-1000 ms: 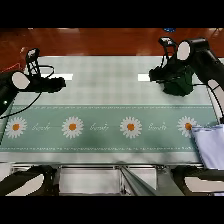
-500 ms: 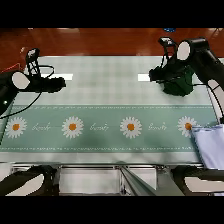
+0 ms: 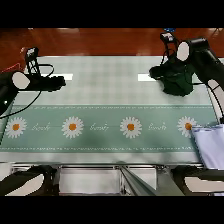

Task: Fold the shirts.

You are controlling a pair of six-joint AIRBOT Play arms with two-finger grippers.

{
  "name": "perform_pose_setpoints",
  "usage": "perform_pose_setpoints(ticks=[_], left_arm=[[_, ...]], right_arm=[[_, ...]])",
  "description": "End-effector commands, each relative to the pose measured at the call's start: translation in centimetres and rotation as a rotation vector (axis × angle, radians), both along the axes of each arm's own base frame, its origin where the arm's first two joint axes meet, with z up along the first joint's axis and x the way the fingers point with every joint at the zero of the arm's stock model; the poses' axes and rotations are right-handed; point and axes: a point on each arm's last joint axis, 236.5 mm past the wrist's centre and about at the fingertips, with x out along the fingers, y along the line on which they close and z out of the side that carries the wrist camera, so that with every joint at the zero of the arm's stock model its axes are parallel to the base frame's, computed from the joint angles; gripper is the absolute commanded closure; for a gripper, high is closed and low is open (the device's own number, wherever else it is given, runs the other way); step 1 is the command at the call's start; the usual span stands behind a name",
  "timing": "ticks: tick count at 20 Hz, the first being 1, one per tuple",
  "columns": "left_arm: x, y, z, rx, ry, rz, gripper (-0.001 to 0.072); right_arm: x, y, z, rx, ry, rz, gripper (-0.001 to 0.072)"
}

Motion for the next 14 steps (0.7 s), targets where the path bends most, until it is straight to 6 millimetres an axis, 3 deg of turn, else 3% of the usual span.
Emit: perform_pose_setpoints(ticks=[1, 4, 7, 8, 9, 10, 12, 14], left_arm=[[2.1, 0.3, 1.1, -0.003, -0.097, 0.024, 0.0656], [3.3, 0.8, 2.3, -0.007, -0.165, 0.047, 0.0657], [3.8, 1.4, 2.7, 0.008, -0.189, 0.049, 0.0654], [4.2, 1.9, 3.1, 0.011, -0.215, 0.061, 0.0553], [4.9, 2.5, 3.6, 0.016, -0.25, 0.078, 0.026], [5.4, 3.4, 3.9, 0.029, -0.275, 0.092, 0.0199], [5.2, 5.5, 3.3, 0.038, -0.247, 0.131, 0.02], [3.9, 7.0, 1.6, 0.041, -0.159, 0.152, 0.02]], right_arm=[[3.6, -5.2, 2.8, -0.207, -0.173, -0.037, 0.0293], [4.4, -11.6, 4.7, -0.277, -0.213, -0.166, 0.0293], [3.8, -17.6, 4.0, -0.218, -0.191, -0.324, 0.0293], [3.7, -19.0, 3.4, -0.171, -0.186, -0.368, 0.0293], [3.8, -20.1, 2.8, -0.118, -0.186, -0.407, 0.0293], [4.2, -20.9, 2.1, -0.064, -0.189, -0.437, 0.0294], [5.4, -21.5, -0.2, 0.054, -0.191, -0.483, 0.0295], [6.6, -20.8, -3.7, 0.139, -0.156, -0.492, 0.0295]])
